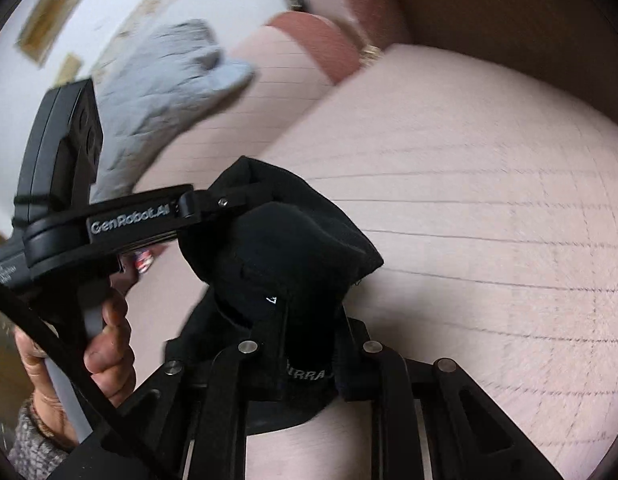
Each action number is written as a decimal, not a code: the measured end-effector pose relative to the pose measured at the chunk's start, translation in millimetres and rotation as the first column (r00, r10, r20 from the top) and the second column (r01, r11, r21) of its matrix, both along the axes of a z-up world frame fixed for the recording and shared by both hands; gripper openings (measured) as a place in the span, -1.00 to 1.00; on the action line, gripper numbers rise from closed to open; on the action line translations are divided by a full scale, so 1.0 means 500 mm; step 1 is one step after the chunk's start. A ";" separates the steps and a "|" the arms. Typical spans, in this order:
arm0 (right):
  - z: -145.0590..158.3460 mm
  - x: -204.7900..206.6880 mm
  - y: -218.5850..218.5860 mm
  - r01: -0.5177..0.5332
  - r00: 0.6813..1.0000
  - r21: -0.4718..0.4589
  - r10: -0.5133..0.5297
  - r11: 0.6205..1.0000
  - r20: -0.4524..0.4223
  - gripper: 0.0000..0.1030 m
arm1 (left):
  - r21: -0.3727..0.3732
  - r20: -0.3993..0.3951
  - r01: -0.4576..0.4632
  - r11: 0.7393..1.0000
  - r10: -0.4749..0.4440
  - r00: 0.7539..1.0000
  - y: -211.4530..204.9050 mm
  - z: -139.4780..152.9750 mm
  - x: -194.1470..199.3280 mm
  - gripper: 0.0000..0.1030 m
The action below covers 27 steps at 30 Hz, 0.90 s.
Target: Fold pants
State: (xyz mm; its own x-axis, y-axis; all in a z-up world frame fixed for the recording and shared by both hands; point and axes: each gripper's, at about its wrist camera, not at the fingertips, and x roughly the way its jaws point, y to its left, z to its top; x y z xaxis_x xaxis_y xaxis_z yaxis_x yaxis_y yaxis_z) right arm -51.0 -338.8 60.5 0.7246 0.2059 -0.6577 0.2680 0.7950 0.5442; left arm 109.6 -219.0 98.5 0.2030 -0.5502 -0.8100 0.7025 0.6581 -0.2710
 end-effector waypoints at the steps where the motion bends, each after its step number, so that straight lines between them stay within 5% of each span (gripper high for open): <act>1: 0.018 0.002 0.030 -0.041 0.999 -0.009 0.041 0.999 0.010 -0.64 | -0.017 0.000 -0.022 1.000 0.022 1.000 0.036 0.010 -0.003 -0.60; 8: 0.061 0.026 0.253 -0.272 0.961 -0.161 0.276 0.949 -0.003 -0.65 | -0.123 -0.073 -0.186 0.975 0.178 0.981 0.285 -0.010 0.003 -0.60; 17: -0.023 0.088 0.486 -0.503 0.864 -0.316 0.475 0.804 -0.167 -0.62 | -0.198 -0.213 -0.406 0.892 0.365 0.906 0.505 -0.150 0.018 -0.47; 22: -0.093 0.096 0.541 -0.593 0.805 -0.378 0.529 0.711 -0.268 -0.30 | -0.263 -0.319 -0.465 0.845 0.379 0.869 0.584 -0.183 0.040 -0.34; 27: -0.095 0.069 0.549 -0.633 0.774 -0.370 0.578 0.680 -0.259 0.11 | -0.268 -0.373 -0.527 0.806 0.418 0.828 0.652 -0.211 0.027 -0.15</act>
